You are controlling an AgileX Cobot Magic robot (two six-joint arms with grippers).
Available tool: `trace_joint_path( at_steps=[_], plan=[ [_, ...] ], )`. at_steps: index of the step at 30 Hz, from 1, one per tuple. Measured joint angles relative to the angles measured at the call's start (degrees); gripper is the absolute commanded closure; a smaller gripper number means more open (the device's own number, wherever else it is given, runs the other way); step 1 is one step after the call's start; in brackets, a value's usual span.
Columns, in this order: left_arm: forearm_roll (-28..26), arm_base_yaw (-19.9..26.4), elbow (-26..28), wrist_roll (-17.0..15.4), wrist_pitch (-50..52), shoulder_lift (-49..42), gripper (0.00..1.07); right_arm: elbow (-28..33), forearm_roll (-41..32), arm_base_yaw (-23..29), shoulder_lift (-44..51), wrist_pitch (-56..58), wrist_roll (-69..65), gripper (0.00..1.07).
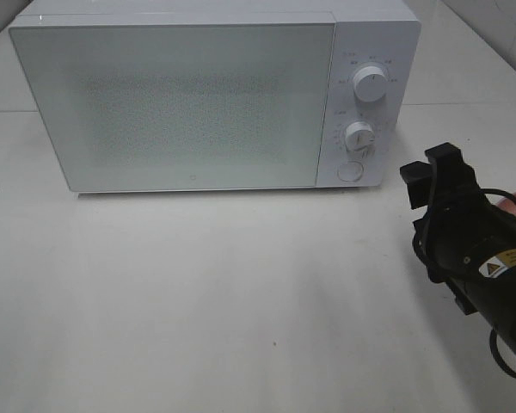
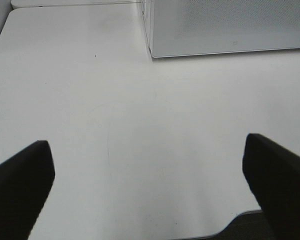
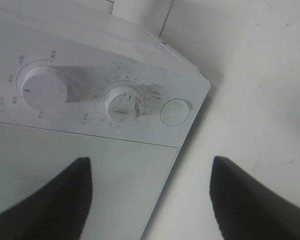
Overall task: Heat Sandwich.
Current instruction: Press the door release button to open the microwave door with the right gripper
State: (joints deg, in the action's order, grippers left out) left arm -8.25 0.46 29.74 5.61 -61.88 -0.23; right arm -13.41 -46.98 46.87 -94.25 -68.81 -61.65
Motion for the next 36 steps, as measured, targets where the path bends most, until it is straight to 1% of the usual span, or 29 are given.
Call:
trace_joint_path(
  at_steps=[2, 3, 7, 8, 9, 10, 11, 12, 13, 18, 28, 31, 33, 34, 36],
  plan=[
    [0.00, 0.00, 0.00, 0.00, 0.00, 0.00, 0.09, 0.00, 0.00, 0.00, 0.00, 0.06, -3.38, 0.51],
    [0.00, 0.00, 0.00, 0.00, 0.00, 0.00, 0.09, 0.00, 0.00, 0.00, 0.00, 0.06, -3.38, 0.51],
    [0.00, 0.00, 0.00, 0.00, 0.00, 0.00, 0.09, 0.00, 0.00, 0.00, 0.00, 0.06, -9.51, 0.72],
    [0.00, 0.00, 0.00, 0.00, 0.00, 0.00, 0.09, 0.00, 0.00, 0.00, 0.00, 0.06, -9.51, 0.72],
    [0.00, 0.00, 0.00, 0.00, 0.00, 0.00, 0.09, 0.00, 0.00, 0.00, 0.00, 0.06, -10.83, 0.83],
    [0.00, 0.00, 0.00, 0.00, 0.00, 0.00, 0.09, 0.00, 0.00, 0.00, 0.00, 0.11, -11.06, 0.89],
    [0.00, 0.00, 0.00, 0.00, 0.00, 0.00, 0.09, 0.00, 0.00, 0.00, 0.00, 0.11, -11.06, 0.89],
    [0.00, 0.00, 0.00, 0.00, 0.00, 0.00, 0.09, 0.00, 0.00, 0.00, 0.00, 0.23, -11.17, 0.94],
    [0.00, 0.00, 0.00, 0.00, 0.00, 0.00, 0.09, 0.00, 0.00, 0.00, 0.00, 1.15, -11.75, 1.07],
    [0.00, 0.00, 0.00, 0.00, 0.00, 0.00, 0.09, 0.00, 0.06, 0.00, 0.00, 3.32, -11.92, 1.07],
    [0.00, 0.00, 0.00, 0.00, 0.00, 0.00, 0.09, -0.34, 0.06, -0.06, -0.52, 3.67, -11.92, 1.07],
    [0.00, 0.00, 0.00, 0.00, 0.00, 0.00, 0.09, -1.55, 1.20, -1.43, -2.06, 4.53, -11.92, 1.07],
    [0.00, 0.00, 0.00, 0.00, 0.00, 0.00, 0.09, -2.64, 3.38, -3.09, -3.61, 5.27, -12.43, 1.07],
    [0.00, 0.00, 0.00, 0.00, 0.00, 0.00, 0.09, -3.78, 5.73, -4.58, -4.93, 5.84, -13.46, 1.07],
    [0.00, 0.00, 0.00, 0.00, 0.00, 0.00, 0.09, -4.30, 6.70, -5.33, -5.39, 5.90, -13.87, 1.07]
  ],
)
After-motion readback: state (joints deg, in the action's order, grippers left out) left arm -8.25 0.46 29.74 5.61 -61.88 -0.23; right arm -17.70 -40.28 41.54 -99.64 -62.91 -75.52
